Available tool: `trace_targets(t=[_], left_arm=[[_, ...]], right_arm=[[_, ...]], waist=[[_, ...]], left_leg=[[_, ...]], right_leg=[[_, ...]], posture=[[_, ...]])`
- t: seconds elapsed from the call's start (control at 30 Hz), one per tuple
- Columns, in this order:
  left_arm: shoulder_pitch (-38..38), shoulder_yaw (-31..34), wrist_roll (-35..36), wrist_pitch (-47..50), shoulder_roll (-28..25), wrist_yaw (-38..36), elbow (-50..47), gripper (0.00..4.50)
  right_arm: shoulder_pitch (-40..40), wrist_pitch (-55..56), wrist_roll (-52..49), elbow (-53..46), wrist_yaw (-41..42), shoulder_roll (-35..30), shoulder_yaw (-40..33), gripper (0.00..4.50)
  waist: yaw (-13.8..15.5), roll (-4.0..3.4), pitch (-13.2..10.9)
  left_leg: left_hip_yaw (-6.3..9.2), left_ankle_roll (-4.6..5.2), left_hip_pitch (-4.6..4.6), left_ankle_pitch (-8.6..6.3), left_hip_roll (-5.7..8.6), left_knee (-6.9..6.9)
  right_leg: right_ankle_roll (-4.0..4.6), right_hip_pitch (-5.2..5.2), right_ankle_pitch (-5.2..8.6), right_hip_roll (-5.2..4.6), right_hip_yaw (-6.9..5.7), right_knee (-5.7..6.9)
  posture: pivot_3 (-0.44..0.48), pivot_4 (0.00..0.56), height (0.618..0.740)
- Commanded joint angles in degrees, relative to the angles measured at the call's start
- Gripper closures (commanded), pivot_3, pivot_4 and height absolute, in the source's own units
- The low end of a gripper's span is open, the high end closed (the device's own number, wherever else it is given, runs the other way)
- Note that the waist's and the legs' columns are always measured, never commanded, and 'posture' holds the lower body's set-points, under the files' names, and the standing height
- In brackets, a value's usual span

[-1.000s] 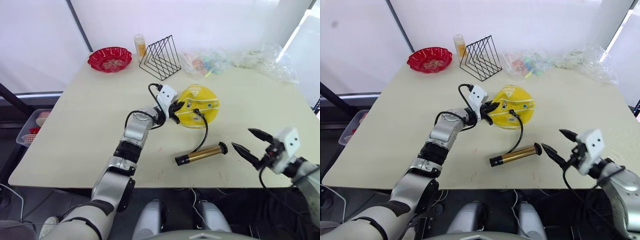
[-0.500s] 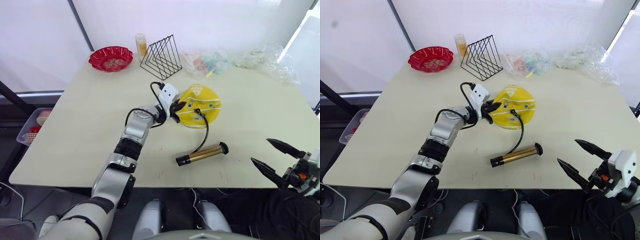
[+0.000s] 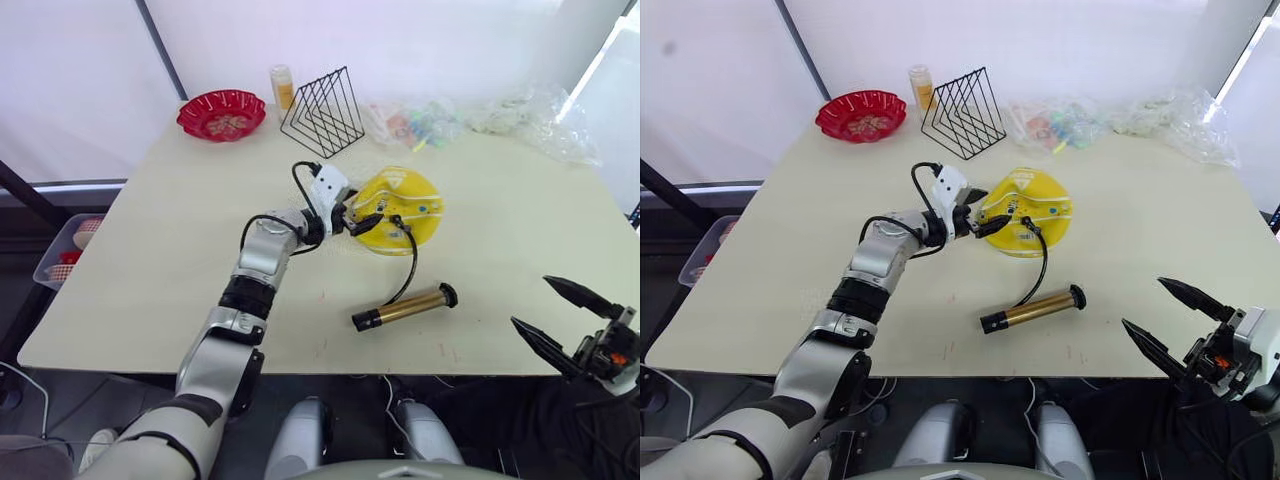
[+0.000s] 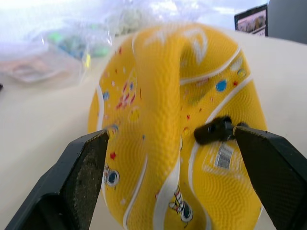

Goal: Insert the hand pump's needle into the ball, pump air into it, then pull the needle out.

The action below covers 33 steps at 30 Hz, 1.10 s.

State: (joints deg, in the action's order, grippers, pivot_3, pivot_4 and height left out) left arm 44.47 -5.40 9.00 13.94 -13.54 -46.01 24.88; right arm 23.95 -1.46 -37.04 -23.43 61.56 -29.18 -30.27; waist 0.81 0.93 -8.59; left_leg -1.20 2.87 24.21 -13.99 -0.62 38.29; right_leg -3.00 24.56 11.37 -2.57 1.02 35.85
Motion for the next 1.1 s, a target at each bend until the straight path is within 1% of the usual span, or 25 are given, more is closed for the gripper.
trace_targets(t=[0.03, 0.1, 0.27, 0.37, 0.4, 0.5, 0.67, 0.8, 0.93, 1.1], left_arm=[[-2.15, 2.03, 3.26, 0.35, -2.09, -2.67, -6.85, 0.10], [-3.49, 2.53, 4.35, 1.16, -3.32, -3.67, -9.09, 0.10], [-9.15, 3.30, 7.14, 3.06, -9.33, -8.77, -15.43, 0.10], [-10.57, 3.36, 8.00, 3.83, -10.95, -9.80, -16.92, 0.10], [-12.08, 3.67, 8.10, 3.37, -12.30, -10.81, -17.00, 0.10], [-19.91, 4.42, 8.95, 2.10, -18.91, -16.90, -20.13, 0.10], [-25.37, 6.20, 10.70, 0.83, -24.26, -21.29, -22.05, 0.10], [-30.25, 8.07, 11.56, -2.00, -28.14, -24.86, -22.23, 0.10], [-34.19, 9.66, 12.58, -3.71, -30.80, -27.19, -23.24, 0.10], [-36.27, 9.73, 13.55, -3.81, -31.60, -27.58, -26.36, 0.10]], right_arm=[[0.82, 1.99, -1.01, 0.51, 0.78, -0.03, -0.75, 0.00], [0.79, 2.31, -1.07, 0.89, 0.82, -0.13, -0.64, 0.00], [0.72, 2.85, -1.22, 1.69, 1.15, -0.54, -0.56, 0.00], [0.84, 2.99, -1.33, 1.78, 1.22, -0.68, -0.52, 0.00], [0.91, 3.11, -1.09, 1.50, 1.10, -0.69, -0.39, 0.00], [3.15, 3.64, -1.02, 0.17, 1.71, -0.54, -0.94, 0.00], [4.55, 4.41, -1.44, 0.46, 2.07, -0.85, -1.39, 0.00], [5.00, 4.73, -1.54, 1.40, 2.62, -1.19, -1.53, 0.00], [5.29, 4.90, -1.55, 2.20, 3.23, -1.86, -1.52, 0.00], [5.57, 5.05, -1.72, 2.84, 3.97, -2.38, -1.62, 0.00]], waist=[[0.01, 0.00, 0.00], [0.00, -0.02, -0.01], [-0.07, -0.05, -0.02], [0.06, -0.06, -0.02], [0.20, -0.06, -0.02], [-0.25, -0.12, 0.00], [0.09, -0.13, -0.08], [-0.02, -0.18, -0.08], [-0.06, -0.21, -0.10], [0.15, -0.23, -0.11]], left_leg=[[0.01, 0.00, 0.00, 0.00, 0.00, 0.00], [0.00, 0.00, -0.01, 0.00, -0.01, 0.01], [-0.06, 0.00, -0.09, 0.00, -0.04, 0.03], [-0.06, 0.00, -0.12, 0.00, -0.05, 0.04], [-0.05, 0.00, -0.13, 0.00, -0.05, 0.05], [-0.12, 0.00, -0.23, 0.00, -0.05, 0.05], [-0.13, 0.01, -0.30, -0.03, -0.21, 0.02], [-0.13, -0.01, -0.40, -0.04, -0.27, 0.05], [-0.14, -0.01, -0.37, -0.04, -0.31, 0.03], [-0.13, -0.09, -0.33, -0.09, -0.32, 0.02]], right_leg=[[0.00, 0.00, 0.00, 0.00, -0.01, 0.00], [0.01, 0.00, 0.00, 0.01, 0.00, 0.02], [0.01, -0.02, -0.01, 0.01, 0.07, 0.08], [0.01, -0.04, -0.01, 0.01, 0.06, 0.09], [0.01, -0.06, -0.01, 0.00, 0.05, 0.09], [0.01, -0.14, -0.01, -0.02, 0.11, 0.08], [0.09, -0.17, 0.05, -0.01, 0.07, 0.08], [-0.03, -0.24, 0.12, -0.31, 0.06, 0.08], [0.12, -0.21, 0.04, -0.34, 0.10, 0.08], [0.14, -0.19, 0.06, -0.52, 0.16, 0.07]], posture=[[0.000, 0.150, 0.737], [0.000, 0.150, 0.737], [0.000, 0.150, 0.737], [0.000, 0.150, 0.737], [0.000, 0.150, 0.737], [0.000, 0.150, 0.737], [0.000, 0.150, 0.737], [0.000, 0.150, 0.737], [0.000, 0.150, 0.737], [0.000, 0.150, 0.737]])
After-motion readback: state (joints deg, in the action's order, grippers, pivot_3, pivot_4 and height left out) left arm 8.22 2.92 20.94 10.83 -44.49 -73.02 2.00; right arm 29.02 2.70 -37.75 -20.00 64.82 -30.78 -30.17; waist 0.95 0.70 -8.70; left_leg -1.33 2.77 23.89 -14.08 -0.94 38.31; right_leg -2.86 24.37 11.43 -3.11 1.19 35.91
